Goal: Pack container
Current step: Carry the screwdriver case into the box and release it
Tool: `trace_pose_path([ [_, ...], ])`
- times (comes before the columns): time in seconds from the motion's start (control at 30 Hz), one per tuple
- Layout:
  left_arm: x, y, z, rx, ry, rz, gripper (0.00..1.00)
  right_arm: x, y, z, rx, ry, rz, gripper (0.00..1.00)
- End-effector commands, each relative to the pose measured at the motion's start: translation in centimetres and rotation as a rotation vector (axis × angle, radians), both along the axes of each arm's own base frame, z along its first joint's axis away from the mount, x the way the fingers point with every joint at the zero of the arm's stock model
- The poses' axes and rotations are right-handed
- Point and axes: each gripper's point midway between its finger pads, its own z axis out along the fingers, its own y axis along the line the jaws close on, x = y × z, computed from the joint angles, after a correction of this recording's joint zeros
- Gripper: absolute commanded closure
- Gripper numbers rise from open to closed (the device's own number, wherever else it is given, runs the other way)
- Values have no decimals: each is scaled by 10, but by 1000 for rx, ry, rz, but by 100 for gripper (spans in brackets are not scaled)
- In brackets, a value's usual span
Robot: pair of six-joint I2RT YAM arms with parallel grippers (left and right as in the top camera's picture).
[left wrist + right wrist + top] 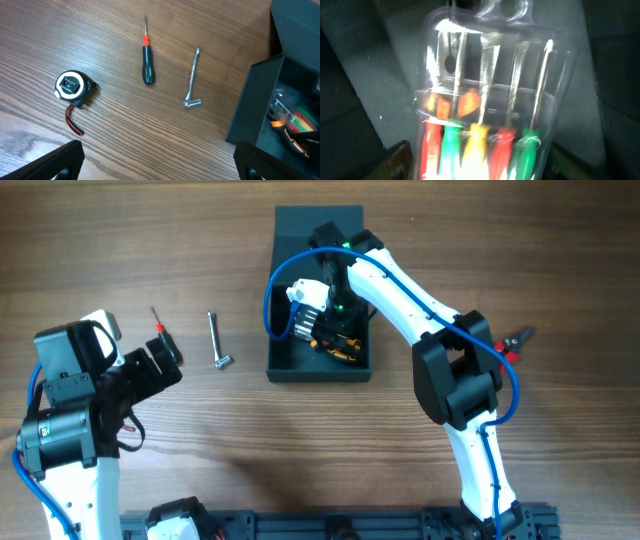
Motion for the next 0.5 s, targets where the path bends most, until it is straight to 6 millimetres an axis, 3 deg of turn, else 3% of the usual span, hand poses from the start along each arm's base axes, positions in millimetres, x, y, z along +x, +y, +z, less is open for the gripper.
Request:
trace_pose_path([
  [0.0, 1, -1, 10, 6, -31, -18, 0, -1, 3, 19, 27, -12, -32, 1],
  [0.23, 1, -1, 10, 6, -30, -18, 0, 2, -9, 47, -19, -71, -125, 0],
  [0.37, 1, -1, 10, 6, -31, -18, 0, 7, -15, 85, -8, -154, -202, 0],
  [0.47, 1, -1, 10, 5, -31, -19, 0, 14, -28, 129, -5, -270, -316, 0],
])
